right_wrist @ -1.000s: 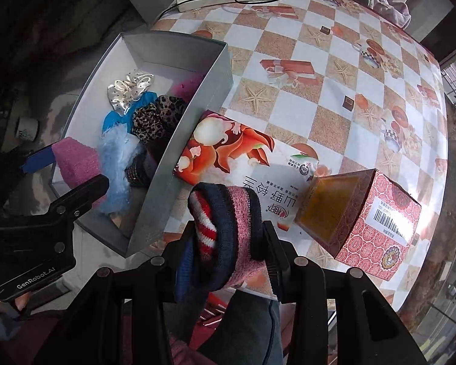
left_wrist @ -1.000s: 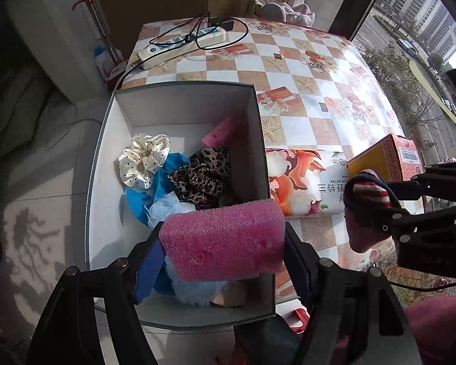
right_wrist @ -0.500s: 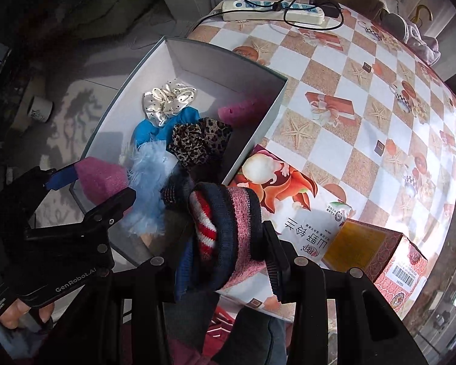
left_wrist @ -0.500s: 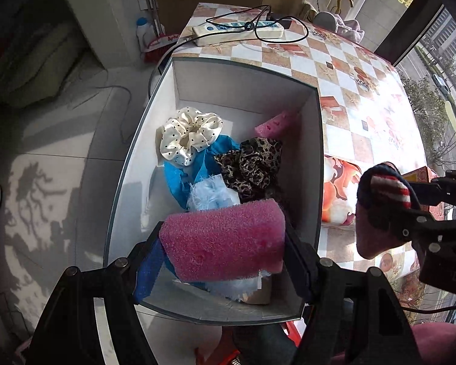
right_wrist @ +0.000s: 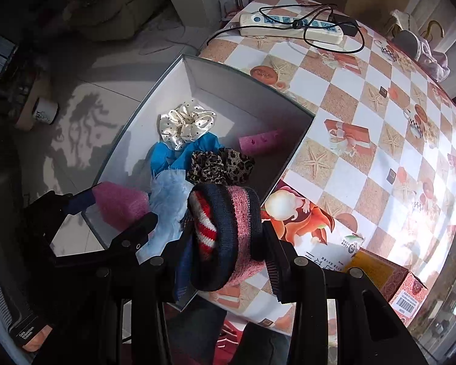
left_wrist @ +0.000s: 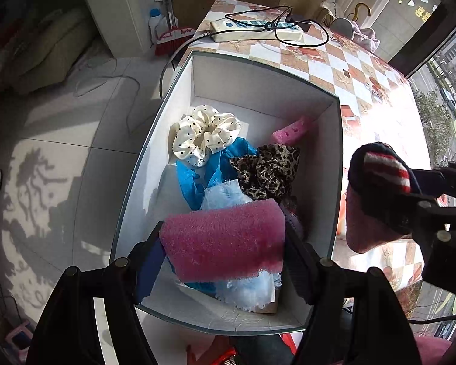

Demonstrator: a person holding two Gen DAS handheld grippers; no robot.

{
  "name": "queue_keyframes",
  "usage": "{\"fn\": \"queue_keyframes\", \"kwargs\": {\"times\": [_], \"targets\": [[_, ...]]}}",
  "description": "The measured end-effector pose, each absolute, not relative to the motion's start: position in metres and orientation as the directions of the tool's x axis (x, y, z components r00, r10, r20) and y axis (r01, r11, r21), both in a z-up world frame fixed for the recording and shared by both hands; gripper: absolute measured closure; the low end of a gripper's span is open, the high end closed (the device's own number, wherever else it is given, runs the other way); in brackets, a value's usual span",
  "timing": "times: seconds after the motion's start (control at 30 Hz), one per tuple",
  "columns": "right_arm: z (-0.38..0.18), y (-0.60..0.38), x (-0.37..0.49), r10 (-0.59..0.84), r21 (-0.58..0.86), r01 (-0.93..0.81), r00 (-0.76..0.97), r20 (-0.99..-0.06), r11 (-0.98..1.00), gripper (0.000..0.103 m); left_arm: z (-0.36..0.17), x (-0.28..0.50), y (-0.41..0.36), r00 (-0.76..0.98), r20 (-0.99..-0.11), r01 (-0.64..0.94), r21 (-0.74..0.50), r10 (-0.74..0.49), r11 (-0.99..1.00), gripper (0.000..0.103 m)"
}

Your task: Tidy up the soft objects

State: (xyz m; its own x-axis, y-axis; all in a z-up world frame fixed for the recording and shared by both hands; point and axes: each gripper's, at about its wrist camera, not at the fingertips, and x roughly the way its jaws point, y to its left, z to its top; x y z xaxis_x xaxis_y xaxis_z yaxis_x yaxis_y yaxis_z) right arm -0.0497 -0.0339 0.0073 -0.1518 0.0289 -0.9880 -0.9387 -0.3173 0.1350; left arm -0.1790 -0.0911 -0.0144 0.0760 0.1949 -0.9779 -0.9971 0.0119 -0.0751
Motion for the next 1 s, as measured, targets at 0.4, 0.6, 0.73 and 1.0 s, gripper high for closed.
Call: {"fn": "queue_keyframes", "kwargs": {"times": [0.4, 0.6, 0.73, 1.0], "targets": [[0.008, -0.017, -0.06, 0.048, 0.127, -0.943, -0.149, -0.988, -0.307, 0.06, -0.015, -0.18, -0.079, 0.065, -0.977, -0.998, -0.067, 0.202, -0.003, 0.027], [0.008, -0.015, -0.063, 0.047, 0.126, -0.938, -0.149, -0.988, -0.322, 0.056, -0.016, -0.181, -0.078, 0.05, -0.979, -0.998, -0.053, 0.198, -0.014, 0.023], [0.008, -0.016, -0.064, 0.061, 0.11, -0.939, -0.137, -0.989, -0.326, 0.046, -0.023, -0.185, -0.076, 0.047, -0.986, -0.998, -0.053, 0.16, -0.032, 0.022], [0.01, -0.013, -0.06, 0.068, 0.136, -0.945, -0.163, -0.984, -0.297, 0.015, -0.026, -0.19, -0.078, 0.023, -0.986, -0.997, -0.034, 0.166, -0.063, 0.015]]}}
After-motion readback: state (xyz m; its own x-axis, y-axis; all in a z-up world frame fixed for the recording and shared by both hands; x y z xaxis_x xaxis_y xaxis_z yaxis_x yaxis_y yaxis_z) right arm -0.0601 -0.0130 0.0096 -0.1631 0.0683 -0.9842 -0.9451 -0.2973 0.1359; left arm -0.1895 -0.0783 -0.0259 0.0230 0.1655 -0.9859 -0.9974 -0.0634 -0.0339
